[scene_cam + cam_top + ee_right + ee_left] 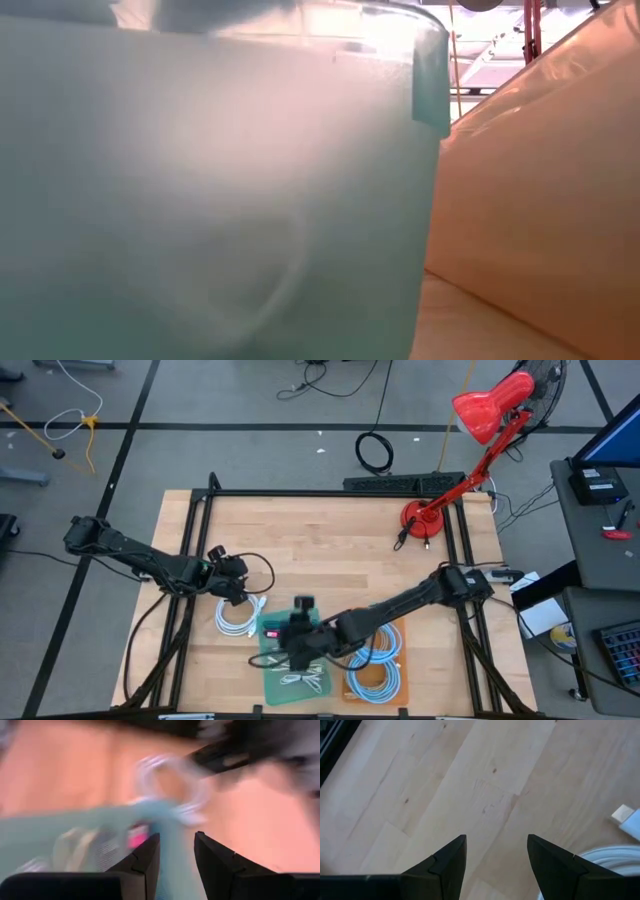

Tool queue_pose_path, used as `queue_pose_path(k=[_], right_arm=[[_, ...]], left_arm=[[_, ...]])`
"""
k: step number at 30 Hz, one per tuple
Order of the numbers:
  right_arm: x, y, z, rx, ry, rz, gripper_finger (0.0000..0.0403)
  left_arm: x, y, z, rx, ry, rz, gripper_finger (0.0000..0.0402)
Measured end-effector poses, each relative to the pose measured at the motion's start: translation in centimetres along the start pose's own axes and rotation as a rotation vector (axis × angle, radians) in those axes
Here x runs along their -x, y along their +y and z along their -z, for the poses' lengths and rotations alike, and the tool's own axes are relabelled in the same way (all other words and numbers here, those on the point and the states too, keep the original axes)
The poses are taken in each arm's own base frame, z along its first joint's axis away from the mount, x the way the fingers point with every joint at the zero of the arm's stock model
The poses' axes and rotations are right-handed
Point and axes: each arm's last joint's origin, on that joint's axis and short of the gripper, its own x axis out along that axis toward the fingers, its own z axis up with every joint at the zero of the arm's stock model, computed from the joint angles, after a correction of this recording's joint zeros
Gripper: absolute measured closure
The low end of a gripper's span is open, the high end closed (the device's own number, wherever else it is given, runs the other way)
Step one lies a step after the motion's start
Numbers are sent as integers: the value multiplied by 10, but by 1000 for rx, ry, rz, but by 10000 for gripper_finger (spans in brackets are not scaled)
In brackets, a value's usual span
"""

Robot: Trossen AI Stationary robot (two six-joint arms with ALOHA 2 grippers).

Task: Pick & Place USB Port
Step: Put the white video cable into the orange bin

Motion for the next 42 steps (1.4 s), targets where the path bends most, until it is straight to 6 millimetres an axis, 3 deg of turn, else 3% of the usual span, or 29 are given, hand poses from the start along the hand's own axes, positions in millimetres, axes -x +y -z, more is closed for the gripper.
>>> queue_pose_path(k=[7,13,22,25,28,31,34,38,42], right_arm=[[49,-37,-6,-14,-4,469,291],[72,-48,5,-100,57,552,291],[46,-23,63,-15,153,590,291],[40,-38,77,17,199,615,291],[35,-64,80,-18,172,609,291],[32,-94,80,-41,81,539,291],[39,-125,76,-62,-121,400,291],[70,-164,80,-133,-458,267,291],[105,-180,97,-210,-740,132,291]], left_arm=[[0,0,0,-12,1,1,188],[0,-1,1,2,24,33,188],[0,-1,3,42,57,52,188],[0,-1,3,47,59,59,188],[0,-1,2,74,58,61,188],[0,-2,3,90,70,74,188],[0,-3,4,92,98,112,188],[1,-5,5,52,157,196,188],[2,-6,9,-33,230,278,188]])
